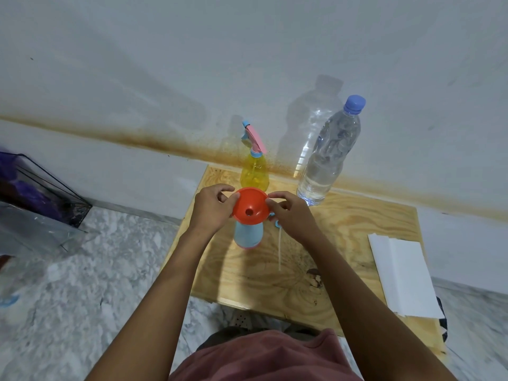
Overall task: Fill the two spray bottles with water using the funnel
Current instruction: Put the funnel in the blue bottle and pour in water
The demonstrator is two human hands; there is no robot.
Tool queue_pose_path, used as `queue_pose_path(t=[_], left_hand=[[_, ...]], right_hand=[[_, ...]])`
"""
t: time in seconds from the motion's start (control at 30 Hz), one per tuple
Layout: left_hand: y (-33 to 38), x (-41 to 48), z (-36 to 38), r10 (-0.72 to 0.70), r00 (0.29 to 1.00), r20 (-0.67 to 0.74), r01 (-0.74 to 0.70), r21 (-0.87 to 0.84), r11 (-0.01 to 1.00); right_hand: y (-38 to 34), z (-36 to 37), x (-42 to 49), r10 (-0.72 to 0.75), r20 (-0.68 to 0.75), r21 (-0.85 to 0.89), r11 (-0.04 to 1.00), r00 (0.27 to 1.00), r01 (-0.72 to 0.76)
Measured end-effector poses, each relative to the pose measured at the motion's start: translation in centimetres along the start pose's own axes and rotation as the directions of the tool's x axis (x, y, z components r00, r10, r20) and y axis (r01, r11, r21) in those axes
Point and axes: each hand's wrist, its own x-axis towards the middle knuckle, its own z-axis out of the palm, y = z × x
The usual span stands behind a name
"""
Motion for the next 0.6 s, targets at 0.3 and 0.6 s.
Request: queue_pose_path(t=[0.3, 0.6], left_hand=[[0.0, 0.1, 0.5, 0.021, 0.999, -0.042, -0.020, 0.025, 0.999], [4.3, 0.9, 0.4, 0.125, 0.990, -0.067, -0.123, 0.035, 0.992]], right_hand=[[0.2, -0.5, 0.1, -0.067, -0.050, -0.045, 0.997, 0.996, 0.064], [0.9, -7.9, -0.7, -0.109, -0.405, -0.129, 0.990, 0.908, 0.062]])
